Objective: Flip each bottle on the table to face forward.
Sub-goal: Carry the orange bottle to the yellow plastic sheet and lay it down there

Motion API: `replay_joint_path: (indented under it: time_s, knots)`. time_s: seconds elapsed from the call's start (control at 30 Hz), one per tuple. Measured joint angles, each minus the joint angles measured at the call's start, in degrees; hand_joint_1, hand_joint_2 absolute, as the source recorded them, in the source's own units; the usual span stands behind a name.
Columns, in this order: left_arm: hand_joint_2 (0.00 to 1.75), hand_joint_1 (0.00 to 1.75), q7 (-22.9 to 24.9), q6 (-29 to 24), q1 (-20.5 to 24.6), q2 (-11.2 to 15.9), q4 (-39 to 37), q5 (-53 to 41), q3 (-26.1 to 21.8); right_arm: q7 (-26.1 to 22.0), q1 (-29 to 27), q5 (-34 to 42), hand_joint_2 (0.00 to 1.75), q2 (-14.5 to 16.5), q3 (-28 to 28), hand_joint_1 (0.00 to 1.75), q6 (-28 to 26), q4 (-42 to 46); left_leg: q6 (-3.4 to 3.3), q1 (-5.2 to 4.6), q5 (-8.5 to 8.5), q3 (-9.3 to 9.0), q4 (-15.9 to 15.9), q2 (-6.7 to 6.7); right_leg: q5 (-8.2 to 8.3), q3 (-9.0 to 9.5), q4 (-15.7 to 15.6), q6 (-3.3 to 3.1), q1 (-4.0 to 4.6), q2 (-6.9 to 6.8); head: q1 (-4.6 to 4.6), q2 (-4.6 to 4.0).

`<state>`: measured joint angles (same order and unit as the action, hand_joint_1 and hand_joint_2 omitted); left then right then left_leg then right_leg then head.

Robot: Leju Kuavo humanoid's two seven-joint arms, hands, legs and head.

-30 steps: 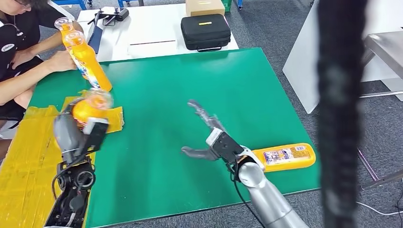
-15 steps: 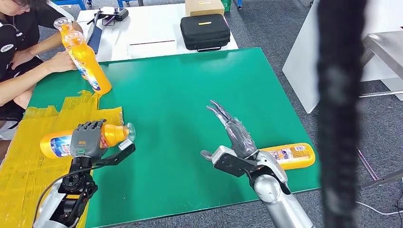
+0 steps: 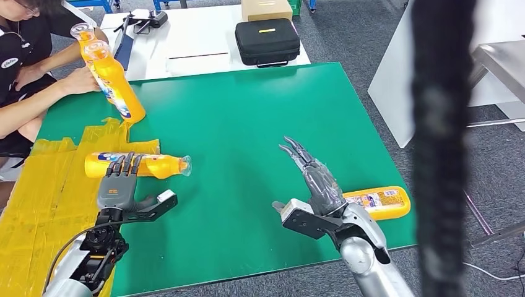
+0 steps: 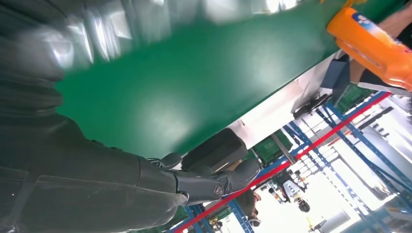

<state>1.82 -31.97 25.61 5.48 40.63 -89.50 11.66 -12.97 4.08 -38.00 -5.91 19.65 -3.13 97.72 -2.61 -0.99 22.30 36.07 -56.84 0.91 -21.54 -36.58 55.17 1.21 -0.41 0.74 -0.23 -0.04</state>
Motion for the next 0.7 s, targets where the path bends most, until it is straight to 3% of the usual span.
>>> replay_joint_path:
  time_s: [0.3, 0.43, 0.57, 0.63, 0.7]
  knots:
    - [0.0, 0.0, -2.2, -2.9, -1.2, -2.1, 1.6, 4.2, -5.1, 2.7, -0.8, -8.7, 1.75, -0.4, 0.0, 0.0, -1.8, 0.1, 0.0, 0.0, 0.0, 0.0, 0.0, 0.02, 0.0, 0.01, 0.0, 0.0, 0.0, 0.0, 0.0, 0.0]
    - [0.0, 0.0, -9.9, -4.0, -2.2, -4.2, 5.0, 15.9, -8.5, 4.8, -1.7, -16.5, 1.75, -1.3, 0.0, 0.0, -2.1, 0.4, 0.0, -0.01, 0.0, 0.01, 0.0, 0.06, 0.0, 0.02, 0.0, 0.0, -0.01, -0.01, 0.01, 0.0]
    - [1.75, 0.0, -22.7, 2.0, -4.7, -6.5, 13.1, 38.5, -11.7, 6.9, -3.1, -24.2, 1.75, -4.0, 0.1, 0.0, 0.4, 1.0, -0.03, -0.03, 0.02, 0.01, 0.0, 0.07, 0.0, 0.02, 0.0, 0.0, -0.03, -0.02, 0.0, 0.0]
    - [1.75, 0.0, -27.6, 7.2, -6.2, -7.5, 18.0, 48.3, -12.3, 7.7, -3.9, -26.3, 1.75, -6.0, -0.2, 0.0, 2.2, 1.0, -0.04, -0.04, 0.03, 0.04, 0.0, 0.15, -0.02, 0.02, 0.0, 0.03, -0.03, -0.05, 0.01, 0.0]
    - [1.75, 0.0, -29.4, 10.0, -7.3, -8.1, 22.0, 52.2, -12.5, 8.0, -4.6, -27.1, 1.75, -7.9, -0.6, 0.0, 3.0, 1.0, -0.05, -0.04, 0.04, 0.07, 0.0, 0.22, -0.04, 0.02, 0.0, 0.06, -0.04, -0.07, 0.01, 0.0]
